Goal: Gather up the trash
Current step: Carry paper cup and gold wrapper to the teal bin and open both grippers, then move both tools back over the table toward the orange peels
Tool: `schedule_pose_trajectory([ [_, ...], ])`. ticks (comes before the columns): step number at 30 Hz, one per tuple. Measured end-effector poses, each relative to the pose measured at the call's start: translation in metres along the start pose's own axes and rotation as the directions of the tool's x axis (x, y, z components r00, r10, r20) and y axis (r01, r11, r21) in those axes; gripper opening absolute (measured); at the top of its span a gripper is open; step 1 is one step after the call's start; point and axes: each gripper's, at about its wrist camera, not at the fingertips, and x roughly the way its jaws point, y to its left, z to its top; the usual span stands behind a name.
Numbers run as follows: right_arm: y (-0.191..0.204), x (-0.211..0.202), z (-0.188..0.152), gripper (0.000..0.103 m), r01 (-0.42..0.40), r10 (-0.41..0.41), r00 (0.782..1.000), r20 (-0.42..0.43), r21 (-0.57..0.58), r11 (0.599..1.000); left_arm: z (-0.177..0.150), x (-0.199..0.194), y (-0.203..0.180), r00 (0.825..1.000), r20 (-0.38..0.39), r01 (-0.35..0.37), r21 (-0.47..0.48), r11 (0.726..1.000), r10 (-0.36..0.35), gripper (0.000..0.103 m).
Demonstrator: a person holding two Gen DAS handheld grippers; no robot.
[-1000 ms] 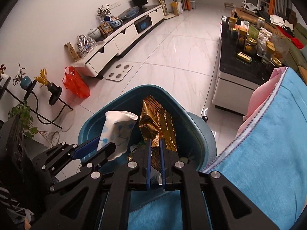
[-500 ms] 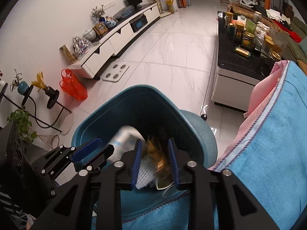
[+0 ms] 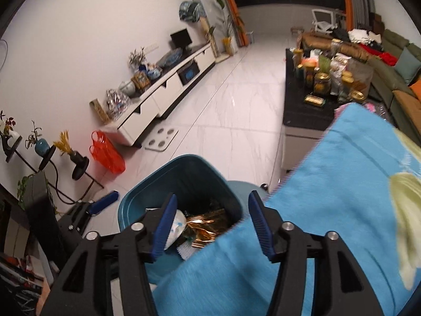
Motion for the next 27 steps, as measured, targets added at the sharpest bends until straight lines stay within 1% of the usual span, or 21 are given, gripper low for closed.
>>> schedule_pose_trajectory([
  [2,-0.006,-0.013,-0.004,0.066,0.021,-0.021,0.999,0.029,-0.004,1.0,0.002,-0.012,-0.003,1.0,0.018,-0.007,0.007,1.0,0.007,0.095],
  [3,-0.011,-0.021,-0.007,0.071,0.031,-0.031,0.998,0.048,-0.002,1.0,0.004,-0.018,-0.005,0.999,0.028,-0.015,0.009,1.0,0.014,0.097],
  [4,-0.014,-0.026,-0.009,0.075,0.033,-0.033,0.998,0.06,-0.001,0.999,0.006,-0.025,-0.009,0.999,0.042,-0.022,0.015,1.0,0.022,0.097],
  [7,-0.025,-0.048,-0.019,0.083,0.068,-0.067,0.991,0.112,-0.001,0.998,0.012,-0.045,-0.021,0.998,0.064,-0.016,0.026,1.0,0.014,0.097],
  [11,-0.039,-0.077,-0.033,0.087,0.105,-0.106,0.981,0.163,0.013,0.994,0.016,-0.066,-0.038,0.996,0.092,-0.007,0.058,0.998,0.002,0.097],
  [14,-0.049,-0.099,-0.046,0.092,0.127,-0.13,0.97,0.204,0.024,0.992,0.016,-0.083,-0.059,0.994,0.111,0.014,0.081,0.997,-0.023,0.097],
  [17,-0.06,-0.124,-0.059,0.096,0.161,-0.167,0.954,0.251,0.043,0.986,0.019,-0.1,-0.082,0.99,0.126,0.043,0.107,0.993,-0.056,0.097],
  [22,-0.079,-0.16,-0.083,0.096,0.225,-0.238,0.923,0.301,0.077,0.971,0.018,-0.128,-0.125,0.982,0.147,0.094,0.16,0.983,-0.118,0.097],
  [27,-0.101,-0.199,-0.114,0.096,0.3,-0.328,0.88,0.344,0.132,0.945,0.014,-0.148,-0.166,0.97,0.158,0.153,0.205,0.967,-0.187,0.097],
])
